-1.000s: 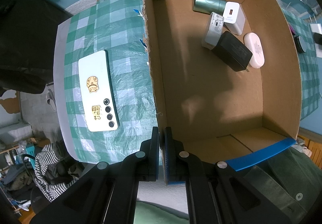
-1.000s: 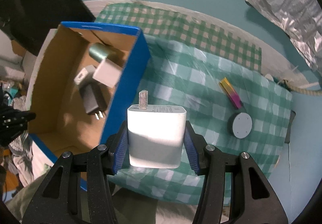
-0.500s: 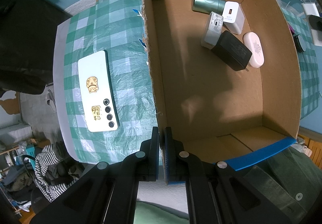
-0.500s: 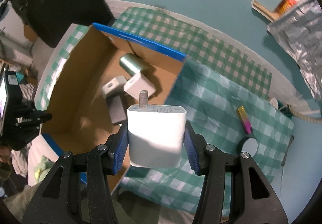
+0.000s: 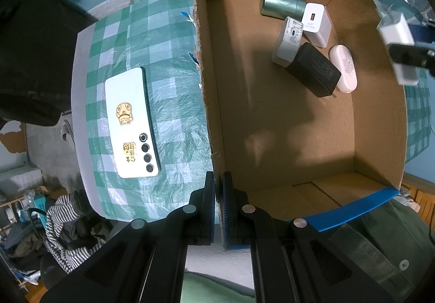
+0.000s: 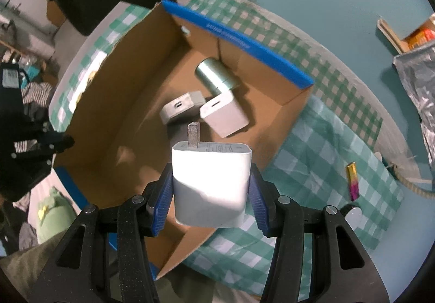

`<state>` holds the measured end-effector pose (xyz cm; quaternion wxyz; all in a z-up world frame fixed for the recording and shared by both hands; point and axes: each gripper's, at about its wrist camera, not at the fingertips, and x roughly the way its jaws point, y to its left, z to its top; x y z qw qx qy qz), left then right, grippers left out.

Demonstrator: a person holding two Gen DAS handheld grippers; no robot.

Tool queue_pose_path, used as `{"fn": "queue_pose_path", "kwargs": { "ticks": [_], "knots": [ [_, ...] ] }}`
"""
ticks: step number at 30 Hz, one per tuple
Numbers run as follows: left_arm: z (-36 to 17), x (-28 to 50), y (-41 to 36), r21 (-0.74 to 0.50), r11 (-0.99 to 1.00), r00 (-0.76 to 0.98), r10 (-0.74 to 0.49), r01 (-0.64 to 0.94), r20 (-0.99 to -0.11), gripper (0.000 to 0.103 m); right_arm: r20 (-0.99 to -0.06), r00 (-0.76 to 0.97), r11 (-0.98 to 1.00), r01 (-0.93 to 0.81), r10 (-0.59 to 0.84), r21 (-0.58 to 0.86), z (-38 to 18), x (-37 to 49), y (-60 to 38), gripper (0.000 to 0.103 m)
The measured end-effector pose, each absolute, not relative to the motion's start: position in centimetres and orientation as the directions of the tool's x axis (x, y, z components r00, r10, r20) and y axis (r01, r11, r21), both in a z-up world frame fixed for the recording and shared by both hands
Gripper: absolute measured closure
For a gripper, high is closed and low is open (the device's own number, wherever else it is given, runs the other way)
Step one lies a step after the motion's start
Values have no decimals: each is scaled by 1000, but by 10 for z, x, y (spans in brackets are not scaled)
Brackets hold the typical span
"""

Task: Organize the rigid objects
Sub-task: 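Carry the white charger with the right gripper into the box and release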

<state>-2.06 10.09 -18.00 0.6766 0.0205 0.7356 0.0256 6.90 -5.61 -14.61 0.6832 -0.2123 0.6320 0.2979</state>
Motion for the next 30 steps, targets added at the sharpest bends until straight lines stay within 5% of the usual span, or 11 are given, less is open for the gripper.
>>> {"fn": "queue_pose_path", "kwargs": {
  "ticks": [30],
  "knots": [
    [-178, -23, 101, 64, 998, -82, 63, -6, -995, 98, -990, -11, 713, -692, 142, 110, -160, 56, -70, 48]
  ]
}}
